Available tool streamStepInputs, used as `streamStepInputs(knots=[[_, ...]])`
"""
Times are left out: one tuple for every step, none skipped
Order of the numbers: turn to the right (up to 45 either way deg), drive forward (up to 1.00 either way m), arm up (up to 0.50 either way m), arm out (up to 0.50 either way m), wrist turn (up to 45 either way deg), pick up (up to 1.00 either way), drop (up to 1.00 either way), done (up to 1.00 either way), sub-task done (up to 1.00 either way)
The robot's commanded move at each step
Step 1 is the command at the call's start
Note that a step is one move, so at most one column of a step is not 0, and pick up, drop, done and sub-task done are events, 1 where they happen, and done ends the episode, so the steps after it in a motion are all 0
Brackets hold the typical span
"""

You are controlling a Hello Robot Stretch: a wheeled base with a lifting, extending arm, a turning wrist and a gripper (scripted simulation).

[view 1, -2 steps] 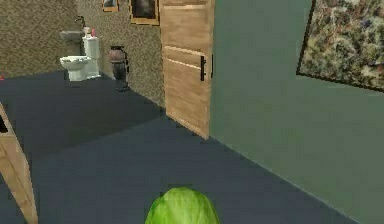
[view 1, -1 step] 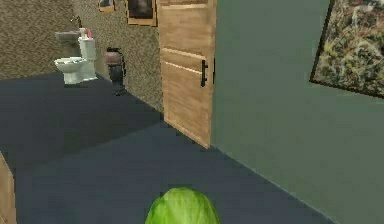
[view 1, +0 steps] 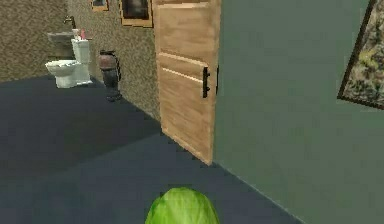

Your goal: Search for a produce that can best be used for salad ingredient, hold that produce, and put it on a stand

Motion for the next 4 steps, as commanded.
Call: streamStepInputs(knots=[[45.0,0.00,0.00,0.00,0.0,0.00,0.00,0.00,0.00],[0.0,0.50,0.00,0.00,0.0,0.00,0.00,0.00,0.00],[39.0,0.00,0.00,0.00,0.0,0.00,0.00,0.00,0.00],[0.0,0.40,0.00,0.00,0.0,0.00,0.00,0.00,0.00]])
